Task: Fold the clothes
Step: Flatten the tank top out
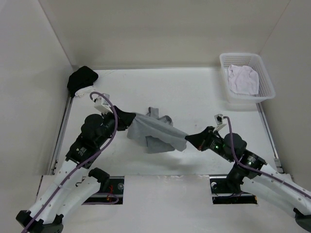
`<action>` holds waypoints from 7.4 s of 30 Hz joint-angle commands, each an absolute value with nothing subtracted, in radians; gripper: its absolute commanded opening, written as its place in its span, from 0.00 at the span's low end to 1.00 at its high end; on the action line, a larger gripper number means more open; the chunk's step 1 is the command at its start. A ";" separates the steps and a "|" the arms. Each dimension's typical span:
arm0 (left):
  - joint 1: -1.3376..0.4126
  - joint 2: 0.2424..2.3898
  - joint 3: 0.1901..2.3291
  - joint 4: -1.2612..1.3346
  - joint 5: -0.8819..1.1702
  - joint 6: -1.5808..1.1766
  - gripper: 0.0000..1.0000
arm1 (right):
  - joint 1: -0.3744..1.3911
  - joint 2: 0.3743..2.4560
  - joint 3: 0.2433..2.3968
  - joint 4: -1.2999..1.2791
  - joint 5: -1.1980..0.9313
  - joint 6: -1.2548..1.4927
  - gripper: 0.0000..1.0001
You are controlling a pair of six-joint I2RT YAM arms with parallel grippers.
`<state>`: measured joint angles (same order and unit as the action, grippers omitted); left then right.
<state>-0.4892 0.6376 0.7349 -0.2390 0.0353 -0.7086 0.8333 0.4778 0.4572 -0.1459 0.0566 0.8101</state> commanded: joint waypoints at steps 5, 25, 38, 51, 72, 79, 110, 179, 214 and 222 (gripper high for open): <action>-0.557 0.699 0.514 -0.486 -0.162 -0.762 0.15 | 0.988 0.612 0.321 -0.182 0.118 0.914 0.01; -0.723 0.854 0.440 -0.318 -0.470 -0.814 0.49 | 1.139 0.828 0.425 -0.508 0.486 1.169 0.45; -0.700 0.829 0.345 -0.320 -0.445 -0.966 0.46 | 0.934 0.974 0.508 0.004 0.369 0.778 0.59; -0.702 0.762 0.224 -0.226 -0.447 -1.106 0.43 | 0.737 1.698 0.851 0.422 0.024 0.739 0.63; -0.601 0.726 0.363 -0.146 -0.371 -0.942 0.05 | 0.398 1.974 1.489 0.192 0.098 0.739 0.00; -0.568 0.677 0.327 -0.186 -0.376 -0.971 0.03 | 0.329 2.206 1.928 -0.073 0.014 0.634 0.41; -0.352 0.861 0.253 -0.137 -0.359 -0.887 0.28 | 0.650 0.867 0.337 0.075 0.287 0.818 0.22; -0.260 0.584 0.322 -0.193 -0.172 -0.781 0.03 | 0.743 1.098 0.436 -0.295 0.336 1.034 0.30; -0.277 0.767 1.512 -0.083 -0.310 -0.727 0.02 | 1.338 1.071 2.081 -0.182 1.066 -0.318 0.00; -0.268 0.857 1.462 -0.063 -0.328 -0.669 0.02 | 1.112 1.157 1.929 -0.037 0.936 -0.360 0.00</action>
<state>-0.2752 0.8112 1.5368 -0.0677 -0.2935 -0.7086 1.2110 1.1198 2.0083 -0.0822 0.9932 -0.3252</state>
